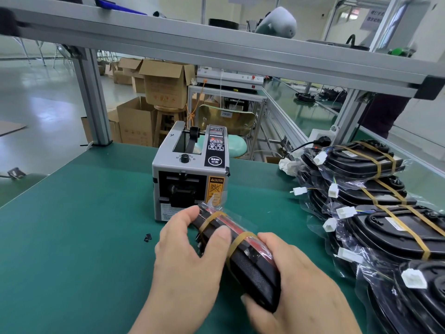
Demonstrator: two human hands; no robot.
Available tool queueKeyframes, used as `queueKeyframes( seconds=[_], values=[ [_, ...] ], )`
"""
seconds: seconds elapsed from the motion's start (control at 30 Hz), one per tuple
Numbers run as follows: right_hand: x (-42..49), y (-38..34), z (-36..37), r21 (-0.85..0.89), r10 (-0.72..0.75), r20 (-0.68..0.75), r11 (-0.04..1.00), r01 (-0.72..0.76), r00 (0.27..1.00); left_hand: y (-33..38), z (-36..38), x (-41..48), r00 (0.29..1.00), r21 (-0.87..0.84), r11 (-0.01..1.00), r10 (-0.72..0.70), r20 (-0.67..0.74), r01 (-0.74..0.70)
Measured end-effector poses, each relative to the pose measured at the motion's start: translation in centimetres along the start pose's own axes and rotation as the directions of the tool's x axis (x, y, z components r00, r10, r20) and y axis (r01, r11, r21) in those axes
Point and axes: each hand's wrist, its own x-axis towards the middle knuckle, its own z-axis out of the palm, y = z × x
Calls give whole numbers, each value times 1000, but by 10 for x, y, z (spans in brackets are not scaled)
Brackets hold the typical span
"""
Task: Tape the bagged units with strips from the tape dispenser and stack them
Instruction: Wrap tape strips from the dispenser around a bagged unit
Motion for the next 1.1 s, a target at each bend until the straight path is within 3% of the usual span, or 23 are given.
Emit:
queueKeyframes(
  seconds=[0.1, 0.23, 0.3, 0.63, 0.73, 0.77, 0.83, 0.87, 0.9, 0.97, 1.0, 1.03, 1.07, 1.1],
  values=[
    [-1, 0, 2, 14, 3, -16, 1000, -3, 1000, 0, 7, -2, 994, 55, 998, 12, 111, -19],
    [-3, 0, 2, 47, 31, -51, 998, -28, 998, -4, 13, 8, 992, -168, 986, 10, 124, 11],
    [-3, -1, -1, 61, 52, -62, 997, -48, 997, -3, 12, 11, 992, -181, 983, 5, 127, 18],
    [3, -4, -18, 58, 37, 20, 998, -38, 999, 8, -1, 0, 943, 262, 957, 33, 331, -126],
    [4, -2, -32, 31, 4, 29, 1000, -5, 1000, 9, -2, 16, 915, 296, 915, 153, 374, -274],
    [6, 0, -35, 20, -20, 38, 1000, 19, 999, 6, -2, 19, 886, 329, 864, 242, 395, -382],
    [10, -2, -42, 30, -53, 53, 998, 52, 997, 4, -5, 21, 749, 447, 631, 357, 558, -634],
    [12, -4, -47, 62, -66, 53, 996, 62, 996, 3, -4, 23, 716, 424, 599, 412, 564, -679],
    [13, -5, -52, 112, -68, 43, 992, 63, 997, -1, 1, 30, 705, 352, 627, 497, 507, -695],
    [15, 0, -61, 186, -107, -84, 975, 121, 991, -4, -2, 35, 833, 211, 841, 396, 387, -498],
    [16, 9, -62, 217, -139, -217, 958, 187, 966, -7, -6, 32, 867, 215, 897, 273, 417, -386],
    [18, 17, -63, 272, -178, -326, 923, 273, 928, -12, -7, 34, 885, 170, 935, 222, 409, -313],
    [19, 24, -62, 297, -219, -423, 883, 363, 879, -18, -8, 36, 869, 77, 944, 262, 419, -321],
    [16, 24, -61, 267, -266, -489, 861, 432, 831, -13, -3, 39, 903, 74, 950, 262, 340, -304]
  ],
)
